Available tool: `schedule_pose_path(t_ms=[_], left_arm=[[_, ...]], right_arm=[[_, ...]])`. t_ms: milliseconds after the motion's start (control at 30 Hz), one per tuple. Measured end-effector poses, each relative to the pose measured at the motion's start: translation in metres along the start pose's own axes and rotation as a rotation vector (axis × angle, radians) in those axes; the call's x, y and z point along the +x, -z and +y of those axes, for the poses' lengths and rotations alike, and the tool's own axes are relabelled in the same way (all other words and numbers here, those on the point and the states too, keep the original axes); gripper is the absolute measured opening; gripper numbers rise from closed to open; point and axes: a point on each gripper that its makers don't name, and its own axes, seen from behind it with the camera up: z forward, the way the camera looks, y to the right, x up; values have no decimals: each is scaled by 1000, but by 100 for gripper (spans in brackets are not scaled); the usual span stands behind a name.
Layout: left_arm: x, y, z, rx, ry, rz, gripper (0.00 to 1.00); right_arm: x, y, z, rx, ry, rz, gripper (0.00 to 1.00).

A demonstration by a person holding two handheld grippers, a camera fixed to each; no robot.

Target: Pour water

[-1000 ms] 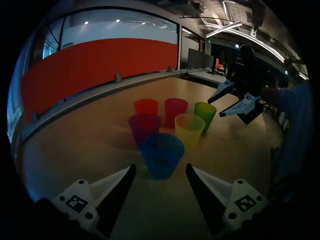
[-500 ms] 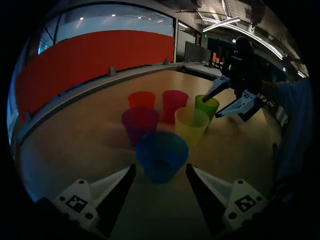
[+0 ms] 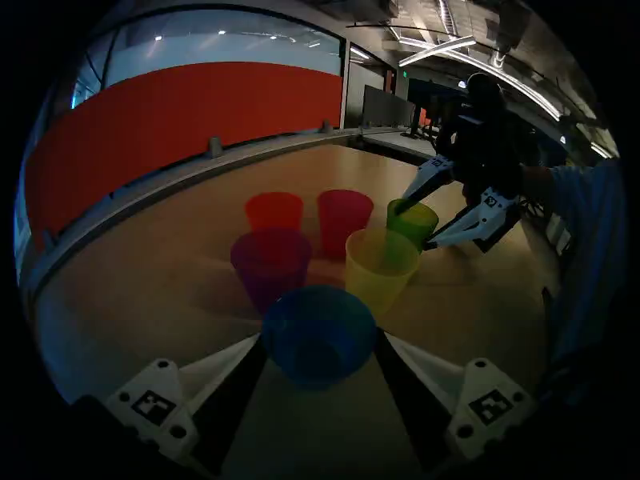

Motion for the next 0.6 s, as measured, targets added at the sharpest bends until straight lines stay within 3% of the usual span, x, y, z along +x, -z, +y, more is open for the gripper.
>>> schedule_pose_path(t_ms=[467,600], left_arm=[[1,-6,0,-1,-4,0,93],[2,-7,-1,2,-3,-2,89]], right_arm=[[3,-3,1,3,4,5,100],[4,-3,1,4,3,7,100]])
